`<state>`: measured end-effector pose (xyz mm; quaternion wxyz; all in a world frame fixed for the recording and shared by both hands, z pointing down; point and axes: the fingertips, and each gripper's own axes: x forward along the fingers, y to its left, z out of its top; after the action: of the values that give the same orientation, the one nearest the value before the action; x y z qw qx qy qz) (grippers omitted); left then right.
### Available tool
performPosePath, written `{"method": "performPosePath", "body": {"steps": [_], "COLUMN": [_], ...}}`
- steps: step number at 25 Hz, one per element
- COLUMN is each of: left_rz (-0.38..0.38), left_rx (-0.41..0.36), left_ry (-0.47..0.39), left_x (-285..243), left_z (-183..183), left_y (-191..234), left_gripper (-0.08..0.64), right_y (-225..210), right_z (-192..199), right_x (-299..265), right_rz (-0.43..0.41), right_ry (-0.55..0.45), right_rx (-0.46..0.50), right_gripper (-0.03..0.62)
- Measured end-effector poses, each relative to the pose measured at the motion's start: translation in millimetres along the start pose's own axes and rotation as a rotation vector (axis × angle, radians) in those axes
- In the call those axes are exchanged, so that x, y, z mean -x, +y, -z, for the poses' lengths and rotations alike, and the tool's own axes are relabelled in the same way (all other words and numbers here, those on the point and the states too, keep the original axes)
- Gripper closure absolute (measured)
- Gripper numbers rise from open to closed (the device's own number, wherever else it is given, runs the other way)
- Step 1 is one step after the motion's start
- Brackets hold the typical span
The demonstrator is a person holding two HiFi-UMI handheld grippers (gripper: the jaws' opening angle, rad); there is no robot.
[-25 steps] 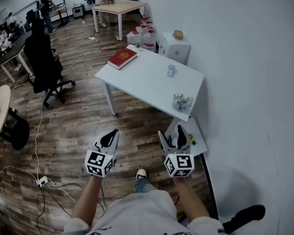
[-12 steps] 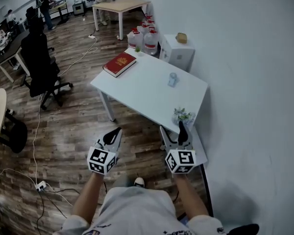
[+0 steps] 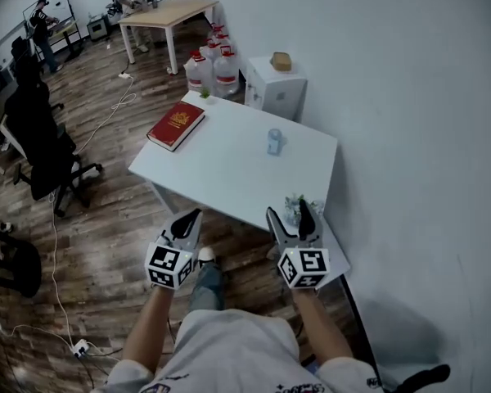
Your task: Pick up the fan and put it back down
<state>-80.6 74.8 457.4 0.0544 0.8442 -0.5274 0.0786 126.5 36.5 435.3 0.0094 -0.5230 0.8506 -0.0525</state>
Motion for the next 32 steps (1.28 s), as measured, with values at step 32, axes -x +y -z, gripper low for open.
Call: {"method": "performPosePath", "body": {"steps": [32], "left_rz": [0.422], "left_rx": [-0.021], "left_ry": [0.050], "left_x": [-320.0], "left_z": [-34.9], "left_y": [216.6], "left_gripper": [0.554], "right_y": [-52.6], "right_z": [-18.0], "right_x": [-312.5], "right_rz": [0.319], "right_ry": [0.073], "right_rx": [0.064], "right_gripper": [0.242]}}
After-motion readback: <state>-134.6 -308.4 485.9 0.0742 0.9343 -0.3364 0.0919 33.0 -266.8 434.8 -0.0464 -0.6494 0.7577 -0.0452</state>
